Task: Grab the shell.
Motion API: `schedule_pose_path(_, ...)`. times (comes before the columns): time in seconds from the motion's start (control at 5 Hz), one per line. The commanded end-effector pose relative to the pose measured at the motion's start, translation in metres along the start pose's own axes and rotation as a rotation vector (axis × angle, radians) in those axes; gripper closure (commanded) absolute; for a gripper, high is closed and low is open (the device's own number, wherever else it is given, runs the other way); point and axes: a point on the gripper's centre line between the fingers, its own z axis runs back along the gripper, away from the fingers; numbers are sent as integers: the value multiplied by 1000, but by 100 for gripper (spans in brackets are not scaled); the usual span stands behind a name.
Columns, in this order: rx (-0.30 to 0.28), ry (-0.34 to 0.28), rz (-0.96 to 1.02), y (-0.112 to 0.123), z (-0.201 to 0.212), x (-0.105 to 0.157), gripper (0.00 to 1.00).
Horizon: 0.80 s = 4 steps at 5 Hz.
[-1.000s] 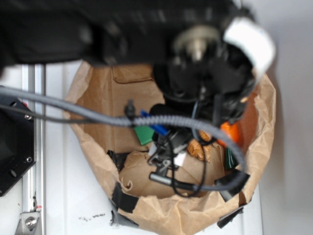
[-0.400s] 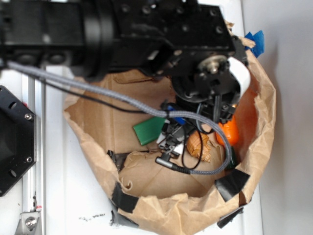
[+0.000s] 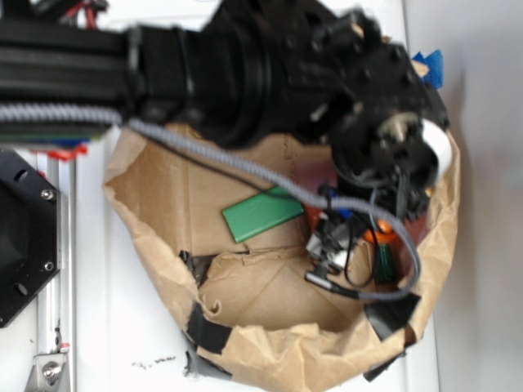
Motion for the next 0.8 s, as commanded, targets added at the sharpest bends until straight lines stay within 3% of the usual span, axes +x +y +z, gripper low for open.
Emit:
schedule_pose_path(0.0,-21,6,-107,-29,-6,10,0)
schedule_pose_path(0.4,-68,-3,-152,-56,3,-10,0)
schedule_pose_path(0.6,-62,8,-162,-62,-7,-16,0)
